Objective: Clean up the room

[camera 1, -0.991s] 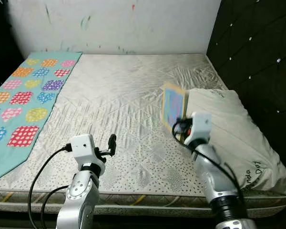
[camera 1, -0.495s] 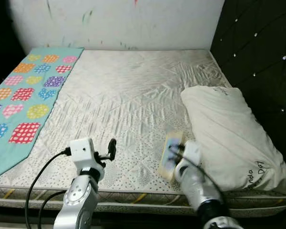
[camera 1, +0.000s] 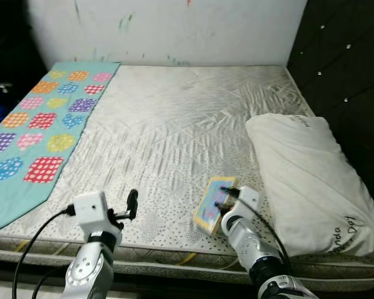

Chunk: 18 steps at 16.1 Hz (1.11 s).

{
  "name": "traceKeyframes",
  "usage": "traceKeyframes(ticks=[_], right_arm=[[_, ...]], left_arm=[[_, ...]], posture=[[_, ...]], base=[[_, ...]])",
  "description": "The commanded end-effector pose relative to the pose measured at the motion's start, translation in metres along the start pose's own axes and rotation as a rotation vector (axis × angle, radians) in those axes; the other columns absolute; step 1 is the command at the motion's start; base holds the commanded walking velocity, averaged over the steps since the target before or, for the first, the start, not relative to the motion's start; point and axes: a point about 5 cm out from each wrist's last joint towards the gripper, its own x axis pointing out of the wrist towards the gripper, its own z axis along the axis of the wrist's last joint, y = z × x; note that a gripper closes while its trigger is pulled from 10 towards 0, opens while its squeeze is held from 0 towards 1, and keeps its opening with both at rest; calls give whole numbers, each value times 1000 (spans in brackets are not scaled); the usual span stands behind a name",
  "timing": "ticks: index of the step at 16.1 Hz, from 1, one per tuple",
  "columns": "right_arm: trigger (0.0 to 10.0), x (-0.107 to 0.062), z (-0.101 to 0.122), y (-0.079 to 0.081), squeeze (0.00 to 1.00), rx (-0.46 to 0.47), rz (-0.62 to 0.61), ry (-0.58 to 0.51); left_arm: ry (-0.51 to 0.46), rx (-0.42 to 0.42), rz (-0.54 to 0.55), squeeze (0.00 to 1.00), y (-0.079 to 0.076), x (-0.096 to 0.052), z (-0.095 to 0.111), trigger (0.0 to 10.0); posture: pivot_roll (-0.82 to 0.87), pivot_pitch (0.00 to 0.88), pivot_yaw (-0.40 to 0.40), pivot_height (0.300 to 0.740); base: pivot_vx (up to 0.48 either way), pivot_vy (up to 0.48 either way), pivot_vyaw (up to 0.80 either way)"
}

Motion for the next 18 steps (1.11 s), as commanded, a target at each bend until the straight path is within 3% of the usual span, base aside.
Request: traceKeyframes(ticks=[1, 4, 7, 11, 12, 14, 15, 16, 18], right_arm=[[10000, 1, 0, 17, 0, 75, 33, -24], [10000, -1, -1, 12, 0, 98, -4, -79], [10000, -6, -3, 16, 0, -31, 38, -159], [10000, -12, -7, 16, 0, -88, 62, -195], [10000, -20, -8, 10, 0, -235, 46, -271], [10000, -28, -9, 3, 0, -379, 9, -346], [10000, -31, -11, -1, 0, -355, 16, -366], [10000, -33, -12, -6, 0, -270, 4, -359], [10000, -37, -6, -9, 0, -189, 24, -399]], left_arm=[[44, -71, 50, 0, 1, 0, -4, 10000], [105, -106, 111, 0, 10, -9, -17, 10000], [116, -34, 71, 0, 10, -18, -13, 10000], [122, -35, 45, 0, 6, -18, -12, 10000], [88, 39, -4, 0, -1, -20, -13, 10000], [68, -2, -27, 0, -5, -26, -17, 10000], [50, 35, -10, 0, -4, -29, -19, 10000], [62, 14, 0, 0, -1, -31, -22, 10000], [119, -115, -14, 0, -3, -33, -24, 10000]], posture=[[133, 0, 59, 740], [126, 20, 70, 740], [122, 116, 103, 740], [96, 155, 115, 740], [83, 187, 112, 740], [75, 235, 109, 740], [75, 246, 102, 740], [72, 255, 98, 740], [69, 259, 99, 740]], base=[[0, 0, 0], [0, 0, 0], [0, 0, 0], [0, 0, 0], [0, 0, 0], [0, 0, 0], [0, 0, 0], [0, 0, 0], [0, 0, 0]])
